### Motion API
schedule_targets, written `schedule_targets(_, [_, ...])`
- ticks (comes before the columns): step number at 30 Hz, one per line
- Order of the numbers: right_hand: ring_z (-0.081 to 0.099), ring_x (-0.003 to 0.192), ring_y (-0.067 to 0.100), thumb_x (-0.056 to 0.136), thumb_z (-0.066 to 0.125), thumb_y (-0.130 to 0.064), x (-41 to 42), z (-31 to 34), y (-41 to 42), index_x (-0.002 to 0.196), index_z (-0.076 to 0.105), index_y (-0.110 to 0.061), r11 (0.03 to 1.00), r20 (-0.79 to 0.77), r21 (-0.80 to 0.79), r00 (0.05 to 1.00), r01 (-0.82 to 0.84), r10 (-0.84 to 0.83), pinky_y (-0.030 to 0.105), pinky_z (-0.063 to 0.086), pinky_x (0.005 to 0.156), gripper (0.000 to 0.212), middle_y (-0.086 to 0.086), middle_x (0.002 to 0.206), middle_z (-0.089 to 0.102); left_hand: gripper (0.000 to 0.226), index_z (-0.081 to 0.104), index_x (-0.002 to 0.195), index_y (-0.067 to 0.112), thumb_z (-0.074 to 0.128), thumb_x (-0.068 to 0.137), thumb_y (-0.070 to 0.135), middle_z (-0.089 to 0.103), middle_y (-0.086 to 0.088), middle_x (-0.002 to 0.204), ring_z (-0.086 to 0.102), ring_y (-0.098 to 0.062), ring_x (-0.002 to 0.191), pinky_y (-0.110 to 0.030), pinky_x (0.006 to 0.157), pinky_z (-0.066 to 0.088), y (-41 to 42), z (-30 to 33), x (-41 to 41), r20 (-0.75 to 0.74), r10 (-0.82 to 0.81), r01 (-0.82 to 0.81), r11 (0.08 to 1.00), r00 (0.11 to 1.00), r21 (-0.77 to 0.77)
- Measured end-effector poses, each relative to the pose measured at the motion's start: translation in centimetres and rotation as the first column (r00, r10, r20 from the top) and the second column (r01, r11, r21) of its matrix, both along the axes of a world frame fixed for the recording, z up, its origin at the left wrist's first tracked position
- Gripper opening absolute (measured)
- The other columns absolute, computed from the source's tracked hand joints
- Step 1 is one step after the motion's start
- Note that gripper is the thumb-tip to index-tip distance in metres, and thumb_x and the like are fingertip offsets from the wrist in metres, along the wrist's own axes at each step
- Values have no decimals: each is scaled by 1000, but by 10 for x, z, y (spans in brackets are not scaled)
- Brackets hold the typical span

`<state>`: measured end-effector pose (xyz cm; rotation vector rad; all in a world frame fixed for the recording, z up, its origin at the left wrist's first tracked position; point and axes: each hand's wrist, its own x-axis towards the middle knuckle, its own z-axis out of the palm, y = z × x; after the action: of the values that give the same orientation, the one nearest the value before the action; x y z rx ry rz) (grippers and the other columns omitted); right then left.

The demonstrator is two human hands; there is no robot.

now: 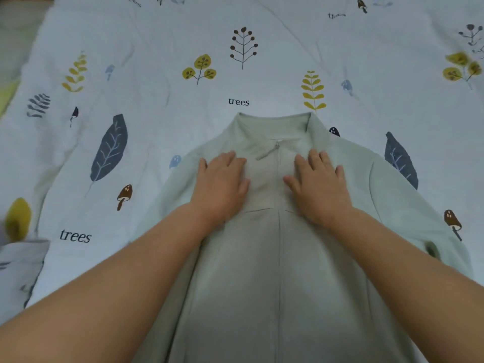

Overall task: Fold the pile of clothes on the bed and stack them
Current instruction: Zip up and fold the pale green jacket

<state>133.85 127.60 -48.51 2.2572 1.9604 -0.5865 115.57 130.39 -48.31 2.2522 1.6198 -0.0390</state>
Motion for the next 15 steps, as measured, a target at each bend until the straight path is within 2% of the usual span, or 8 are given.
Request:
schedule_targets(2, [22, 138, 27, 98, 38, -37, -14, 15, -14, 141, 34, -11, 993, -112, 109, 993, 41, -28, 39, 21, 110, 50, 14, 150, 27, 36, 54, 125, 14, 52, 90, 22, 50, -9, 130, 45, -27, 119, -36, 98, 31, -12, 20, -13, 189, 234, -256, 961, 954, 104])
schedule_targets(3, [28, 134, 27, 97, 42, -32, -24, 23, -27, 138, 40, -10, 988, -181, 146, 983, 48, -21, 35, 23, 106, 46, 13, 145, 34, 33, 57, 119, 12, 54, 88, 19, 52, -11, 123, 47, -29, 114, -36, 92, 35, -23, 28, -25, 218, 332, -363, 924, 918, 121])
schedule_targets(5, [36, 125, 25, 95, 45, -25, -48, 36, -59, 132, 48, -11, 984, -297, 176, 954, 19, 34, 30, 26, 101, 40, 8, 137, 42, 33, 54, 115, 10, 58, 85, 21, 49, -13, 118, 44, -33, 110, -41, 85, 37, -54, 38, -51, 144, 483, -500, 859, 864, 114])
schedule_targets(8, [41, 116, 19, 93, 46, -21, -89, 46, -112, 125, 52, -15, 987, -442, 148, 889, -61, 121, 24, 29, 96, 33, 2, 127, 46, 52, 46, 112, 5, 65, 80, 42, 45, -16, 117, 43, -35, 111, -45, 84, 40, -103, 40, -86, -109, 647, -653, 757, 755, -25])
schedule_targets(10, [48, 110, 18, 91, 51, -21, -119, 48, -143, 120, 57, -16, 991, -501, 106, 857, -78, 121, 20, 31, 92, 30, 1, 120, 51, 60, 46, 113, 9, 63, 78, 54, 46, -14, 117, 46, -34, 113, -44, 87, 42, -130, 38, -104, -274, 632, -684, 710, 725, -171])
schedule_targets(12, [58, 101, 18, 81, 64, -26, -146, 47, -165, 110, 64, -14, 994, -498, 87, 862, -63, 98, 16, 35, 86, 32, 3, 110, 59, 35, 48, 92, 19, 59, 82, 50, 49, -7, 103, 52, -30, 104, -37, 86, 44, -150, 36, -117, -317, 519, -601, 746, 794, -287])
schedule_targets(13, [58, 104, 16, 80, 65, -32, -159, 49, -173, 116, 60, -14, 997, -469, 46, 880, -61, 76, 16, 36, 88, 41, 4, 115, 57, 25, 43, 78, 21, 56, 86, 42, 48, -2, 91, 53, -26, 94, -32, 78, 45, -158, 37, -122, -281, 472, -546, 772, 835, -325])
schedule_targets(15, [38, 129, 14, 89, 52, -39, -178, 44, -188, 142, 31, -12, 984, -513, -181, 854, -7, -88, 21, 27, 103, 64, 4, 142, 36, 24, 38, 68, 22, 50, 88, 25, 46, 4, 74, 50, -21, 77, -27, 61, 39, -168, 40, -129, -166, 450, -479, 798, 877, -366])
